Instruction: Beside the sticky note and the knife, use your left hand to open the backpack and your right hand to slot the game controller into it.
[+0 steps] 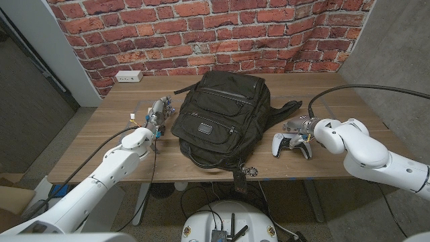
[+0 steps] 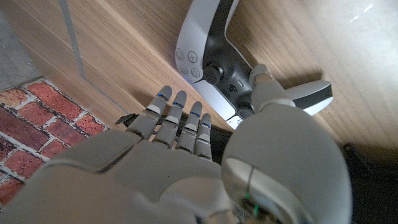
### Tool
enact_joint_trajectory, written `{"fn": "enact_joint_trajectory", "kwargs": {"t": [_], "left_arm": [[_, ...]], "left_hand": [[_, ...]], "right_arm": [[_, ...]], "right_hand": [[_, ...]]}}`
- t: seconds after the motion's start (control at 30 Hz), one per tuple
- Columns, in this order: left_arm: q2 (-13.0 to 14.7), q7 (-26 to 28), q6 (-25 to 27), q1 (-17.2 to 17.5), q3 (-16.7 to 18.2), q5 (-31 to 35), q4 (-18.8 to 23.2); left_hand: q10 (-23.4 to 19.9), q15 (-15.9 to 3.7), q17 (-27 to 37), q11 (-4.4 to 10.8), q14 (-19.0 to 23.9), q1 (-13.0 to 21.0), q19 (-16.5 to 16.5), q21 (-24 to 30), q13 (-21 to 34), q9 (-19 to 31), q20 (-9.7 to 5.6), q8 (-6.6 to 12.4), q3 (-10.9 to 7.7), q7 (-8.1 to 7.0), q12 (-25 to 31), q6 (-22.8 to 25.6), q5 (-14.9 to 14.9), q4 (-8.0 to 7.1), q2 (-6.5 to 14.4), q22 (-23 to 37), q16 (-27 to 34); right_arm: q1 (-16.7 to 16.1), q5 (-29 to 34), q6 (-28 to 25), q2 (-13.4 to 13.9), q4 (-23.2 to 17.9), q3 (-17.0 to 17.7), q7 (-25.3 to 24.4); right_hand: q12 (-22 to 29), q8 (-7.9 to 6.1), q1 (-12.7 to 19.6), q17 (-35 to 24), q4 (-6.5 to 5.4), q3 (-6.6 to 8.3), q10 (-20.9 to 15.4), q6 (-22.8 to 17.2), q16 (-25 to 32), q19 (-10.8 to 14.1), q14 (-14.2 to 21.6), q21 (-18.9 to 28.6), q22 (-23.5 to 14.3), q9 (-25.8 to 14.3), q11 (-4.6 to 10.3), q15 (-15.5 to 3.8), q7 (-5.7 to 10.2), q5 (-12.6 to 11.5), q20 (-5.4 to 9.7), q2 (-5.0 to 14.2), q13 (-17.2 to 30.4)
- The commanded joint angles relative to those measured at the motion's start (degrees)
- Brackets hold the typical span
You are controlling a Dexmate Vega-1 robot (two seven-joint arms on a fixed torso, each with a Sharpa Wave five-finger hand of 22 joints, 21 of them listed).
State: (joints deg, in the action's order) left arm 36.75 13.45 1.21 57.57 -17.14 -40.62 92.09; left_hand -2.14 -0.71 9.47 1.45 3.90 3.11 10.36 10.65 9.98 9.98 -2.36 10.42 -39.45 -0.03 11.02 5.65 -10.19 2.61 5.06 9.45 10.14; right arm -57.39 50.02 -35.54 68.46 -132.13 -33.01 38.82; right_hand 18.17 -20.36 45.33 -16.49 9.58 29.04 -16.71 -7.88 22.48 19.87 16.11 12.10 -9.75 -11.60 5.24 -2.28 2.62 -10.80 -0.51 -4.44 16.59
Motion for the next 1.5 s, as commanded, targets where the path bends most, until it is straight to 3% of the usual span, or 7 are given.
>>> {"fn": "enact_joint_trajectory", "kwargs": {"t": [0.03, 0.43, 0.83, 1.07, 1.5], "left_arm": [[0.1, 0.7, 0.2, 1.0, 0.2, -0.2, 0.9], [-0.1, 1.0, 0.0, 1.4, 0.1, -0.3, 1.4], [-0.4, 1.3, 0.2, 1.5, -0.2, -0.2, 1.7], [-0.3, 2.0, 0.5, 2.0, -0.2, -0.2, 2.5], [0.0, 2.6, 0.7, 3.3, 0.2, -0.5, 3.8]], "left_hand": [[-0.4, -0.08, 0.3, 0.21, 0.4, -0.5, 0.5, 0.3, 0.3, 0.2, -0.73, 0.15, -0.56, 0.11, 0.1, 0.6, 0.0, 0.05, 3.4, 0.3, 0.0], [-0.5, -0.06, 0.3, 0.22, 0.5, -0.6, 0.5, 0.3, 0.3, 0.2, -0.72, 0.13, -0.64, 0.14, 0.1, 0.6, 0.0, 0.00, 3.4, 0.3, 0.0], [-0.4, -0.07, 0.3, 0.16, 0.5, -0.7, 0.6, 0.3, 0.3, 0.2, -0.71, 0.13, -0.72, 0.14, 0.1, 0.6, 0.0, -0.05, 3.4, 0.3, 0.0], [-0.4, -0.05, 0.3, 0.13, 0.6, -0.7, 0.6, 0.3, 0.3, 0.2, -0.71, 0.13, -0.76, 0.10, 0.1, 0.7, 0.0, -0.08, 3.3, 0.3, 0.0], [-0.5, -0.03, 0.3, 0.08, 0.6, -0.7, 0.6, 0.3, 0.3, 0.2, -0.70, 0.13, -0.84, 0.10, 0.1, 0.7, 0.0, -0.13, 3.3, 0.3, 0.0]], "right_arm": [[-2.1, 1.4, 1.0, 0.0, 0.2, 1.1, -1.4], [-4.1, 3.3, 2.0, 0.4, 0.1, 2.0, -3.1], [-5.7, 5.0, 2.1, 0.1, 0.4, 2.7, -4.0], [-7.0, 5.8, 2.2, -0.2, 0.7, 3.2, -6.1], [-7.8, 6.8, 2.6, -1.2, 1.5, 3.7, -7.8]], "right_hand": [[0.5, -0.52, 1.0, -0.4, 0.06, -0.48, -1.6, -1.2, 1.0, 0.9, 1.5, 0.1, -0.1, -0.2, 0.41, -5.98, -0.07, 0.1, 0.61, 0.15, 0.4], [1.0, -1.24, 2.0, -1.0, 0.16, -1.01, -3.6, -3.0, 2.4, 2.8, 3.4, 0.3, -0.1, -0.2, 1.36, -7.11, 0.29, 0.1, 1.77, 0.20, 1.1], [1.1, -1.27, 2.7, -1.3, 0.22, -1.26, -4.1, -3.1, 3.0, 3.4, 3.9, 0.3, -0.2, -0.2, 1.28, -7.40, 0.55, 0.1, 2.17, 0.23, 1.5], [2.4, -3.03, 4.3, -2.6, 0.19, -2.06, -8.1, -7.3, 5.8, 5.0, 7.5, 0.4, -0.3, -0.3, 2.57, -9.42, 0.81, 0.1, 3.03, 0.54, 2.7], [3.3, -4.37, 6.3, -4.3, 0.19, -2.59, -11.2, -10.9, 8.5, 6.8, 10.7, 0.5, -0.3, -0.3, 3.42, -10.15, 1.40, 0.0, 4.49, 1.65, 3.7]]}}
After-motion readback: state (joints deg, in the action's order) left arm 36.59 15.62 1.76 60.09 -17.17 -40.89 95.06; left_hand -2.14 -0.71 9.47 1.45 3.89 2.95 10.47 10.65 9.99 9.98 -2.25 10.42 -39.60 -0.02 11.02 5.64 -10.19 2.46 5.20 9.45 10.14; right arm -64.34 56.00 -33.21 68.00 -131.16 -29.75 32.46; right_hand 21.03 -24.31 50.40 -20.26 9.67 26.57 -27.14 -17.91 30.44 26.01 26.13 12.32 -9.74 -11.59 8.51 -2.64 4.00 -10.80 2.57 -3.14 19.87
